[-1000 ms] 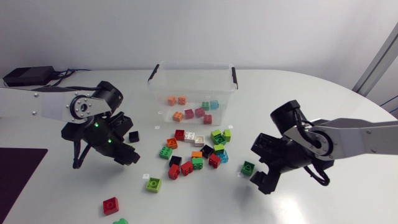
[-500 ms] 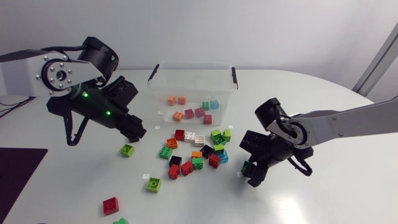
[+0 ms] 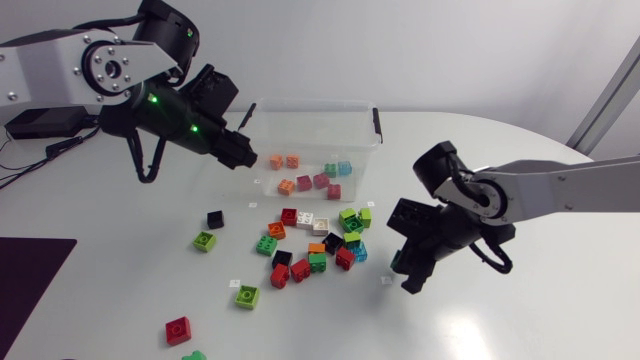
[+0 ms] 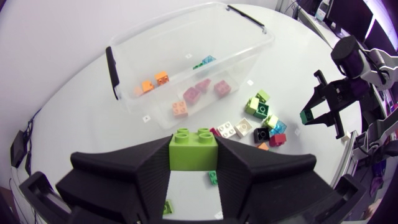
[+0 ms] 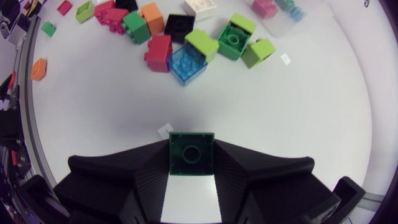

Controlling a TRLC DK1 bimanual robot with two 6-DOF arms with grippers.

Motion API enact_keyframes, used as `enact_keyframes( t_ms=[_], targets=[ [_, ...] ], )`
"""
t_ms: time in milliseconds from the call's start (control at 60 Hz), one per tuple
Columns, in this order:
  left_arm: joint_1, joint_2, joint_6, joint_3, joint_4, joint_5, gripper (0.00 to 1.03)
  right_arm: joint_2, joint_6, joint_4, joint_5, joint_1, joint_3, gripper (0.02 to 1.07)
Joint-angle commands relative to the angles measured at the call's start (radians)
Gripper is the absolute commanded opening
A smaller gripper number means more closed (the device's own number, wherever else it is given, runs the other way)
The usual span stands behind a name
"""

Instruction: Place the duplo bricks in the container

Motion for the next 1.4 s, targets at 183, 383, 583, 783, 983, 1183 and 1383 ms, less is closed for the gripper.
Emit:
enact_keyframes(
  t_ms=[183, 383, 583, 783, 983, 1183, 1383],
  targets=[
    [0.001, 0.125, -0.001, 0.14, 0.086, 0.024, 0.25, -0.058, 0.063, -0.085, -0.055, 0.006, 0.164, 0.32],
    [0.024, 0.236, -0.039, 0.254, 0.115, 0.026, 0.27, -0.047, 0.127, -0.09, -0.095, 0.006, 0.268, 0.32],
    [0.061, 0.316, -0.087, 0.33, 0.161, 0.027, 0.59, -0.016, 0.192, -0.044, -0.106, 0.006, 0.343, 0.32],
    [0.087, 0.276, -0.068, 0.286, 0.167, 0.027, 0.92, 0.03, 0.239, 0.019, -0.107, 0.006, 0.417, 0.32],
    [0.162, 0.135, -0.033, 0.183, 0.161, 0.03, 0.95, 0.097, 0.279, 0.057, -0.106, 0.003, 0.52, 0.32],
    [0.253, 0.032, 0.067, 0.054, 0.049, 0.049, 0.95, 0.174, 0.33, 0.102, -0.106, -0.006, 0.619, 0.32],
    [0.32, -0.002, 0.189, -0.125, 0.0, 0.05, 0.95, 0.247, 0.367, 0.139, -0.101, -0.008, 0.698, 0.32]
  ],
)
